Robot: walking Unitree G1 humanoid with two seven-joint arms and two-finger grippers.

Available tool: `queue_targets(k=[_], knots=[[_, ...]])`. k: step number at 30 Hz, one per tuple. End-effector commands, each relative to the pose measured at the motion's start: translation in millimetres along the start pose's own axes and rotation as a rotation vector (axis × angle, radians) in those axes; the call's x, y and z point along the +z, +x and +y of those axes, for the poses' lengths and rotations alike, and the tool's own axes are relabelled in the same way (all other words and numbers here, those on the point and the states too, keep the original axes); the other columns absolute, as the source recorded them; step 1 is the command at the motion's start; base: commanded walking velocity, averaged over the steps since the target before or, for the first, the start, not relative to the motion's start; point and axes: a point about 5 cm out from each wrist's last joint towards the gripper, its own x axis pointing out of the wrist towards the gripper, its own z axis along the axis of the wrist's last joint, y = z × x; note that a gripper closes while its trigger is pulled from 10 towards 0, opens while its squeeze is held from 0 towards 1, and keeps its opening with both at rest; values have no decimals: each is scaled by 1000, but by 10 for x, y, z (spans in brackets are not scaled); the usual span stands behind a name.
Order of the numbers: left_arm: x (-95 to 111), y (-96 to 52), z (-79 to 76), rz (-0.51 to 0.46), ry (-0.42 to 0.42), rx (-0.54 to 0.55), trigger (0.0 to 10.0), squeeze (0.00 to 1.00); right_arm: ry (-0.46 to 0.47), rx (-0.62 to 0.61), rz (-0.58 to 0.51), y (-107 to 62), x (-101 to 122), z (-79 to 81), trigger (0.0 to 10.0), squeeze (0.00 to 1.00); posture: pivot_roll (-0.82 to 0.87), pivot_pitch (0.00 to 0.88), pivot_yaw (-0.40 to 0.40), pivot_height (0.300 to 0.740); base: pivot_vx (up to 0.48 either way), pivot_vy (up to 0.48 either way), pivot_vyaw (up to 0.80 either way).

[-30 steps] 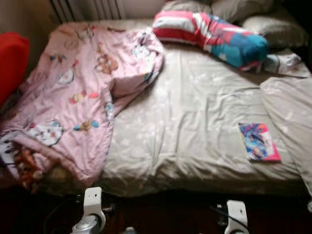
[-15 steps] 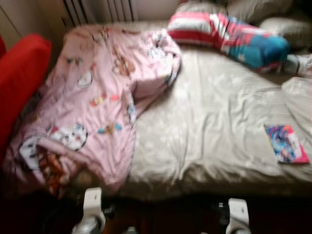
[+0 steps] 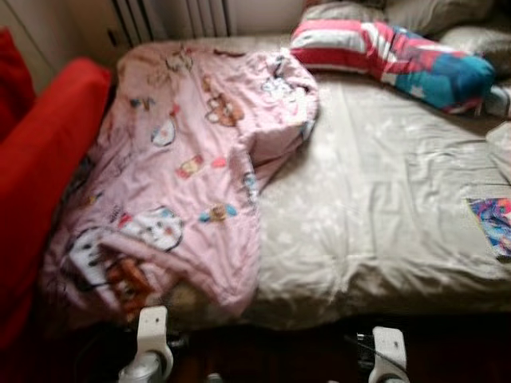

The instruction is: Clean up the room

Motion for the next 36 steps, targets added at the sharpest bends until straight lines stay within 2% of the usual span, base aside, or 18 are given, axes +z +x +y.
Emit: queue_targets(k=[1,6,32,36], knots=[[-88,-16,-5,28,11,-2,10000,0,-8,-18,26,-21,-76,-83,10000,0,4,162,64,740,0,480,0],[-90,-17,-5,28,11,-1,10000,0,-10,-16,26,-22,-80,-76,10000,0,5,160,64,740,0,449,0],[-68,-14,-8,14,27,-8,10000,0,-32,-1,31,-21,-87,-40,10000,0,11,184,61,740,0,0,0],[-67,-14,-11,15,28,-9,10000,0,-37,0,26,-20,-80,-32,10000,0,11,186,61,740,0,0,763]])
